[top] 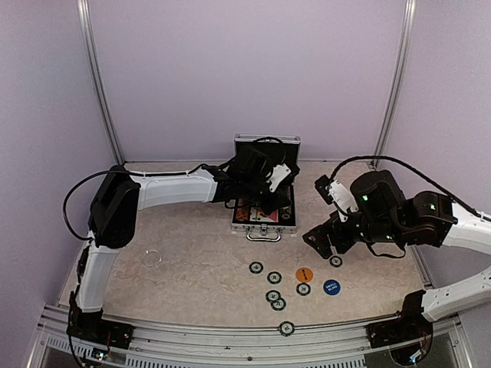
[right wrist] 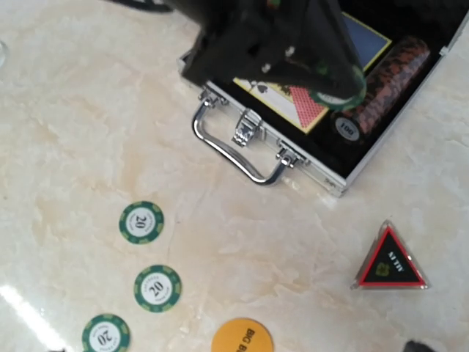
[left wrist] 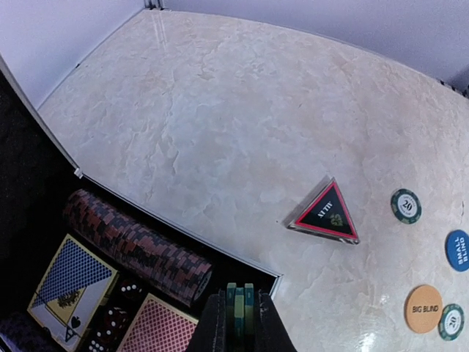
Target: Pack up texas hold em set
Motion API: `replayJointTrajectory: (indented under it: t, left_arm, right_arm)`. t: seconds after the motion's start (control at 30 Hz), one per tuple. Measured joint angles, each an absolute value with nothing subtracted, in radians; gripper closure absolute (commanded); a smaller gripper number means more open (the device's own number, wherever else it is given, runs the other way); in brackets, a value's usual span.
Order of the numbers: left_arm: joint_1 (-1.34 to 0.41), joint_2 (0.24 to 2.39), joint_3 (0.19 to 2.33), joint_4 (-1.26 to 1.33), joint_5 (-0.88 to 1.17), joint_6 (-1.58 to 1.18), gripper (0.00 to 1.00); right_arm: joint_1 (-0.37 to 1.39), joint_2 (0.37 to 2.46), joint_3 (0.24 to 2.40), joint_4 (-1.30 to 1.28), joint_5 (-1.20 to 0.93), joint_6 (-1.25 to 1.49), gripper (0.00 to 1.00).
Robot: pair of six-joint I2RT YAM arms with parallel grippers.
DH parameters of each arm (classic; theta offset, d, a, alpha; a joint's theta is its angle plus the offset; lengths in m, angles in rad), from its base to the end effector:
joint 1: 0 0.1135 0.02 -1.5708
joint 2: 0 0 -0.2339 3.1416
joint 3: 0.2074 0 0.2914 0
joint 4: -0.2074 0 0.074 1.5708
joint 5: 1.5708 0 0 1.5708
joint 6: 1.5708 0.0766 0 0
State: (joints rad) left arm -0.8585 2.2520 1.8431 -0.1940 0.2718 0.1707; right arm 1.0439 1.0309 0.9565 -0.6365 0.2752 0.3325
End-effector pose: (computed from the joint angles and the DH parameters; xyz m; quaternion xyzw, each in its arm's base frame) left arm 0.3599 -0.4483 0.1531 0.4865 0.7324 -0.2683 0.3936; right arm 0.1691 0.2493 0.2564 -0.2600 0.8639 0.1659 0.3981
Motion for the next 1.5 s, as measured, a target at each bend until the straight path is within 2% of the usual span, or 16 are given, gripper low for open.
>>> replayJointTrajectory:
  t: [0.3,0.87,0.93,1.1,1.2,1.5]
  left_arm:
    - [-0.845,2.293,1.876,-0.209,0.285,0.391,1.0]
    - [-0.878,2.422,1.905,-0.165,0.256,0.548,0.99]
    - [-0.883,2.427,1.907,-0.161,0.245,0.557,0.93]
    - [-0.886,2.43,1.907,-0.15,0.213,0.572,0.58]
    - [-0.886,2.43,1.908,-0.128,0.194,0.576,0.48]
    - [-0.89,2.43,1.902,-0.072,0.105,0.569,0.38]
  right_arm:
    - [1.042,1.028,0.928,-0.638,0.272,0.361,0.0]
    - [1.042,1.061,0.896,-0.629,0.255,0.393,0.0]
    - [1.042,1.063,0.896,-0.628,0.253,0.395,0.0]
    - [1.042,1.072,0.896,-0.622,0.247,0.398,0.0]
    - [1.041,1.077,0.896,-0.62,0.246,0.4,0.0]
    - [1.04,1.085,0.896,-0.61,0.241,0.403,0.0]
